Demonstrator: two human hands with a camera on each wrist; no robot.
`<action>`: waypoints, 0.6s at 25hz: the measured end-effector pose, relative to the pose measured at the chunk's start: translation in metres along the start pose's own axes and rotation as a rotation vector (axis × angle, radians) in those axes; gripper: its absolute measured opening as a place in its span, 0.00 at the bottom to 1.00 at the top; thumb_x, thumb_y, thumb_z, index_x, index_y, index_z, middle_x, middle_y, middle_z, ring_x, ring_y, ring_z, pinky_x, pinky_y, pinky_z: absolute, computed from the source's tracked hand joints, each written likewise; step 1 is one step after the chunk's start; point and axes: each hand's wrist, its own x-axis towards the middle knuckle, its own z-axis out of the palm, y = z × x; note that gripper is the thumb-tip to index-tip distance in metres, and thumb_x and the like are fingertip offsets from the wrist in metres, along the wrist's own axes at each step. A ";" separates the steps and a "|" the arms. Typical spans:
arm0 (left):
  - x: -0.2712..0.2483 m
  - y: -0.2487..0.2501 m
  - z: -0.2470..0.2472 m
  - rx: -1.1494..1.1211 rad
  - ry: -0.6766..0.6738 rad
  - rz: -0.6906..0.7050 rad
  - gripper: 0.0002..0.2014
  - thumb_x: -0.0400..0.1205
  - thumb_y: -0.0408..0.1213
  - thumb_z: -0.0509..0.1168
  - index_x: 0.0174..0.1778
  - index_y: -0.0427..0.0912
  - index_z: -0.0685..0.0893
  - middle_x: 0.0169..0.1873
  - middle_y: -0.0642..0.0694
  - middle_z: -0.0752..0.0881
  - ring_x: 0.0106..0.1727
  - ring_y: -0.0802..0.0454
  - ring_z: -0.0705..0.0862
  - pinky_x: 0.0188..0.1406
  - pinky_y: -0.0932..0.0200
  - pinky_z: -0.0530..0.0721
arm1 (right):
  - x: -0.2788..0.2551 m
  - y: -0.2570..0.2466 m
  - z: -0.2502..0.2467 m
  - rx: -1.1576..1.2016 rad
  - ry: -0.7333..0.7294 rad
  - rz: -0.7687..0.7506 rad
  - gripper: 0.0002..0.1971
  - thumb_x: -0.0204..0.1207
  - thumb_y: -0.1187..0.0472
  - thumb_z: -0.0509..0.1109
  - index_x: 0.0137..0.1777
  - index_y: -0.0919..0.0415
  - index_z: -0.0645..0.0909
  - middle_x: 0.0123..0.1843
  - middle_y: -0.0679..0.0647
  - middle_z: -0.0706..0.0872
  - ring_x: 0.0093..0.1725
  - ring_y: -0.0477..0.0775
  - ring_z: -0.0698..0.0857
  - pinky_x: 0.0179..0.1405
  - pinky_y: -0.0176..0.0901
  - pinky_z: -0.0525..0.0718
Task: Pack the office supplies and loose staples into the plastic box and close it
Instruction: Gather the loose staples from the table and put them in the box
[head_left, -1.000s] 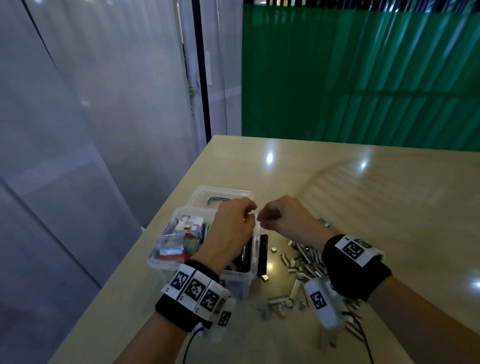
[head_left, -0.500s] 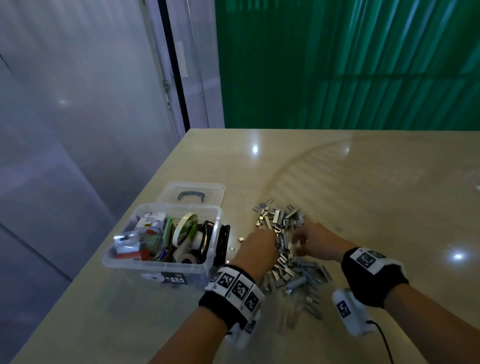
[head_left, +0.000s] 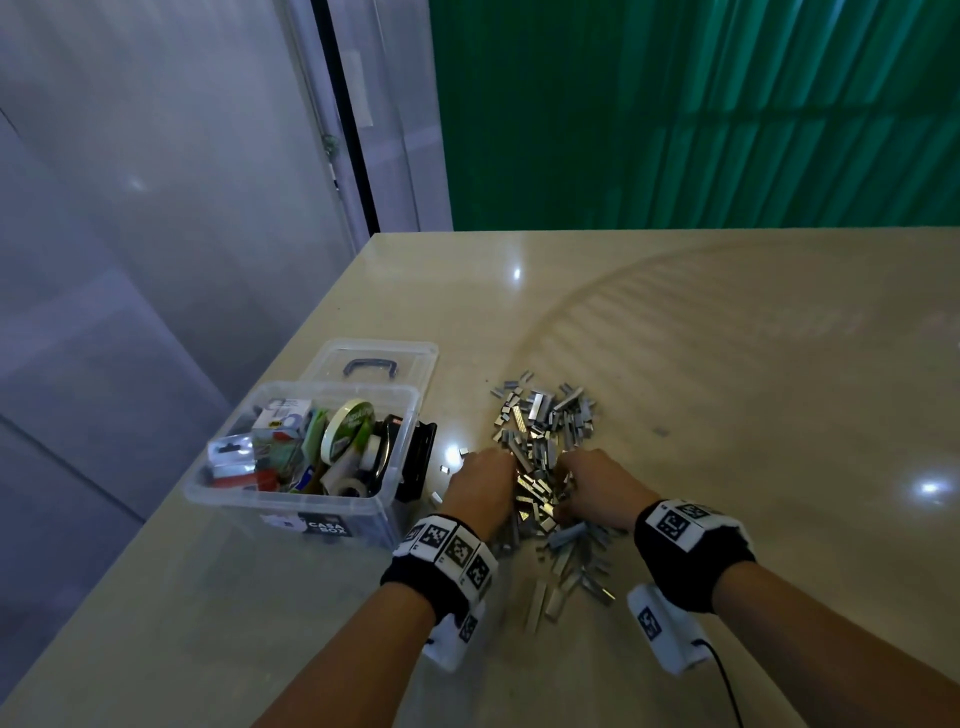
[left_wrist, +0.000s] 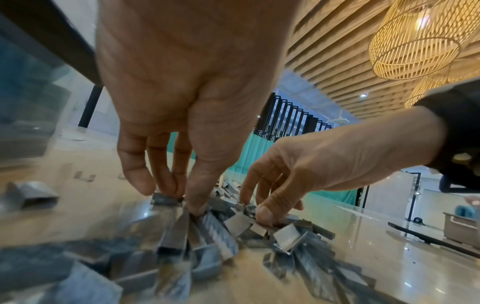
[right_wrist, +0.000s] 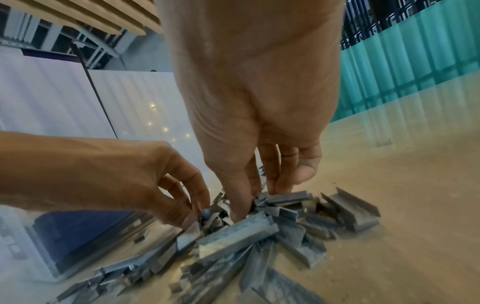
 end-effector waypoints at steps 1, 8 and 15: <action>-0.001 0.000 0.000 -0.001 0.000 -0.010 0.11 0.80 0.28 0.65 0.56 0.40 0.87 0.53 0.40 0.85 0.57 0.40 0.85 0.56 0.46 0.86 | 0.000 -0.001 0.002 0.007 0.023 -0.005 0.13 0.70 0.63 0.79 0.52 0.57 0.83 0.59 0.57 0.85 0.54 0.56 0.83 0.43 0.40 0.73; -0.010 -0.001 -0.010 -0.111 0.031 0.024 0.08 0.78 0.34 0.72 0.52 0.40 0.88 0.50 0.42 0.86 0.52 0.44 0.85 0.49 0.53 0.82 | -0.003 -0.001 -0.001 0.118 0.112 -0.037 0.06 0.73 0.67 0.76 0.44 0.56 0.83 0.48 0.51 0.82 0.48 0.50 0.81 0.44 0.40 0.76; -0.029 0.007 -0.064 -0.211 0.181 0.117 0.04 0.77 0.38 0.70 0.40 0.50 0.80 0.38 0.51 0.81 0.40 0.51 0.81 0.37 0.60 0.75 | 0.001 -0.003 -0.040 0.285 0.208 -0.091 0.09 0.68 0.65 0.83 0.46 0.56 0.88 0.41 0.51 0.89 0.38 0.48 0.87 0.34 0.38 0.82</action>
